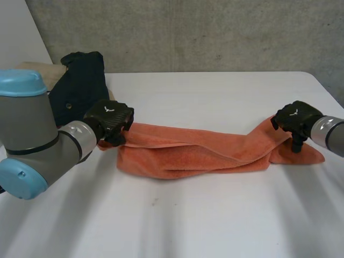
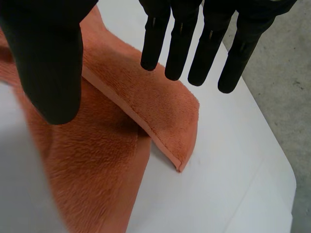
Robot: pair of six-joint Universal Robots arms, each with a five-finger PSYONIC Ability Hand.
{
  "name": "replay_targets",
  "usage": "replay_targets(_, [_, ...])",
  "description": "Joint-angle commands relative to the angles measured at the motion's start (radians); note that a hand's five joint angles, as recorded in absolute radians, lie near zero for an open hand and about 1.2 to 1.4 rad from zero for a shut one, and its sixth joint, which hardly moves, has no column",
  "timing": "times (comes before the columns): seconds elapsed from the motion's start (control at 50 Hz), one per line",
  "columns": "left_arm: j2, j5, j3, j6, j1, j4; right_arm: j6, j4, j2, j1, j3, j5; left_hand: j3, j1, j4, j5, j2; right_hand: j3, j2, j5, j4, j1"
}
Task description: Fold the laundry.
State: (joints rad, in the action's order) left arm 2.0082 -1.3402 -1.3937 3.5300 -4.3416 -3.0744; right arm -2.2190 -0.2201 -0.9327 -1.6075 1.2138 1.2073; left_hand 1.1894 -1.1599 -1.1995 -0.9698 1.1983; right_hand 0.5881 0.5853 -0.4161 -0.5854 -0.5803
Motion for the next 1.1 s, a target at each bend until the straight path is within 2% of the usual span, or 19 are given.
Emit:
replay_targets(0.02, [-0.023,0.001,-0.007,-0.014,0.002,0.0,-0.027,0.116,0.109,-0.012,-0.072,-0.034,0.207,-0.236,-0.197,-0.252,0.198,0.118,0.121,-0.115,-0.121,-0.126])
replay_targets(0.2, [-0.022,-0.002,0.002,-0.01,-0.001,0.0,-0.01,0.133,0.209,-0.022,-0.151,-0.023,0.207,-0.236,-0.197,-0.252,0.198,0.127,0.129,-0.124,-0.129,-0.134])
replay_targets(0.32, [0.001,-0.004,0.019,-0.008,-0.003,-0.006,-0.008,0.16,0.256,-0.023,-0.206,-0.011,0.207,-0.236,-0.197,-0.252,0.198,0.428,0.431,-0.426,-0.431,-0.436])
replay_targets(0.38, [0.023,-0.002,0.047,-0.008,-0.007,-0.009,-0.008,0.18,0.276,-0.031,-0.243,0.004,0.207,-0.236,-0.197,-0.252,0.198,0.807,0.81,-0.804,-0.809,-0.815])
replay_targets(0.44, [0.043,-0.002,0.087,-0.008,-0.007,-0.02,-0.016,0.218,0.275,-0.035,-0.283,0.032,0.207,-0.236,-0.197,-0.252,0.198,0.808,0.811,-0.806,-0.811,-0.816])
replay_targets(0.52, [0.089,-0.008,0.208,0.003,0.0,-0.063,-0.065,0.336,0.236,-0.038,-0.339,0.07,0.207,-0.236,-0.197,-0.252,0.198,0.808,0.811,-0.806,-0.811,-0.816])
replay_targets(0.6, [0.133,-0.034,0.402,0.021,0.002,-0.128,-0.172,0.569,0.172,-0.051,-0.387,0.103,0.207,-0.236,-0.197,-0.252,0.198,0.808,0.811,-0.806,-0.811,-0.816])
replay_targets(0.62, [0.145,-0.056,0.485,0.021,-0.001,-0.163,-0.221,0.672,0.141,-0.052,-0.404,0.135,0.207,-0.236,-0.197,-0.252,0.198,0.808,0.811,-0.806,-0.811,-0.816])
replay_targets(0.68, [0.149,-0.099,0.587,0.007,-0.01,-0.252,-0.274,0.793,0.097,-0.052,-0.427,0.19,0.207,-0.236,-0.197,-0.252,0.198,0.808,0.811,-0.806,-0.811,-0.816])
replay_targets(0.74, [0.135,-0.143,0.67,-0.052,-0.021,-0.4,-0.329,0.909,0.043,-0.048,-0.458,0.245,0.207,-0.236,-0.197,-0.252,0.198,0.808,0.811,-0.806,-0.811,-0.816])
replay_targets(0.8, [0.101,-0.157,0.683,-0.155,-0.024,-0.503,-0.372,0.906,-0.001,-0.045,-0.484,0.247,0.207,-0.236,-0.197,-0.252,0.198,0.808,0.811,-0.806,-0.811,-0.816])
replay_targets(0.86, [0.075,-0.123,0.67,-0.207,-0.026,-0.497,-0.406,0.875,-0.029,-0.042,-0.484,0.216,0.207,-0.236,-0.197,-0.252,0.198,0.808,0.811,-0.806,-0.811,-0.816])
replay_targets(0.98, [0.049,-0.059,0.581,-0.204,-0.02,-0.394,-0.429,0.762,-0.06,-0.032,-0.41,0.143,0.207,-0.236,-0.197,-0.252,0.198,0.808,0.811,-0.806,-0.811,-0.816])
replay_targets(1.1, [0.026,-0.048,0.328,-0.174,-0.024,-0.331,-0.415,0.641,-0.08,-0.026,-0.205,0.081,0.207,-0.236,-0.197,-0.252,0.198,0.808,0.811,-0.806,-0.811,-0.816])
